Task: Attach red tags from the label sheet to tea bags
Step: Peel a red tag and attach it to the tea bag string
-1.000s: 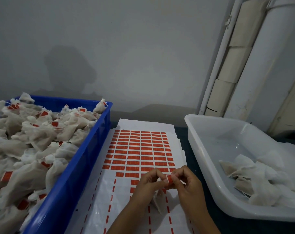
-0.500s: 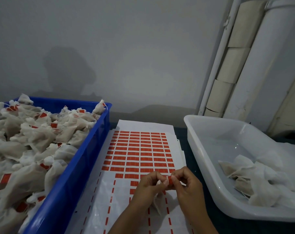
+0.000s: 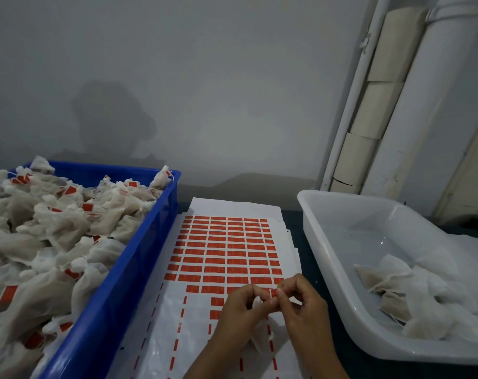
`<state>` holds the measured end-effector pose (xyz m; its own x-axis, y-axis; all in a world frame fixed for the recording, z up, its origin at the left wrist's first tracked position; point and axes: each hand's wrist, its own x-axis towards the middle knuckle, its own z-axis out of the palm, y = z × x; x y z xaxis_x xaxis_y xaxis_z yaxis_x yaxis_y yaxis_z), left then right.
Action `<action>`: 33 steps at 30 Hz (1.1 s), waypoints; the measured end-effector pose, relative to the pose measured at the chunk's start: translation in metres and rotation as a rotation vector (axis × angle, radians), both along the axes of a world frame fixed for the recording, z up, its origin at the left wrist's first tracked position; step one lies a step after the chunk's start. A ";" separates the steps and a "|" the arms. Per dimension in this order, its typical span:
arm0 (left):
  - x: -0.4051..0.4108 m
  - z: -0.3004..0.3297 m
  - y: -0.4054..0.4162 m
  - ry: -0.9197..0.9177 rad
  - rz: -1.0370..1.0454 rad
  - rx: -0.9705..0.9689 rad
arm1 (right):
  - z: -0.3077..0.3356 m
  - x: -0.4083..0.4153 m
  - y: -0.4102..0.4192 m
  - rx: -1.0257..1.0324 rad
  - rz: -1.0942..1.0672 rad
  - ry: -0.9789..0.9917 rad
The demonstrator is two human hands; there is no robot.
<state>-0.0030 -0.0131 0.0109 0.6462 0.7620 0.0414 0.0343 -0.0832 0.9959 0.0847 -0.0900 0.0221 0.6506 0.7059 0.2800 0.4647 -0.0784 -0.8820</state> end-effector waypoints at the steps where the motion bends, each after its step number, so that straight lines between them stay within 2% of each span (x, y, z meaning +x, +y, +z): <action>1: 0.000 0.000 0.000 0.005 0.002 0.004 | 0.000 0.000 0.000 0.001 0.000 -0.008; 6: 0.002 -0.002 0.000 0.047 0.044 0.058 | -0.004 0.002 0.001 -0.025 -0.009 -0.068; 11: 0.003 -0.005 -0.001 0.056 0.121 0.077 | -0.008 0.005 0.001 -0.105 -0.079 -0.251; 16: 0.003 -0.004 -0.001 0.037 0.127 0.056 | -0.008 0.003 0.003 -0.167 -0.101 -0.328; 18: 0.002 -0.005 0.001 0.023 0.126 0.030 | -0.005 0.004 0.003 -0.186 -0.099 -0.298; 22: 0.000 -0.004 0.002 -0.005 0.111 -0.012 | -0.001 0.005 0.003 -0.144 -0.020 -0.072; 27: 0.001 -0.004 0.002 -0.020 0.045 -0.029 | -0.004 -0.005 0.005 -0.076 0.064 0.117; 33: 0.001 -0.002 -0.001 -0.052 -0.004 -0.087 | -0.005 -0.003 0.004 -0.032 0.075 0.123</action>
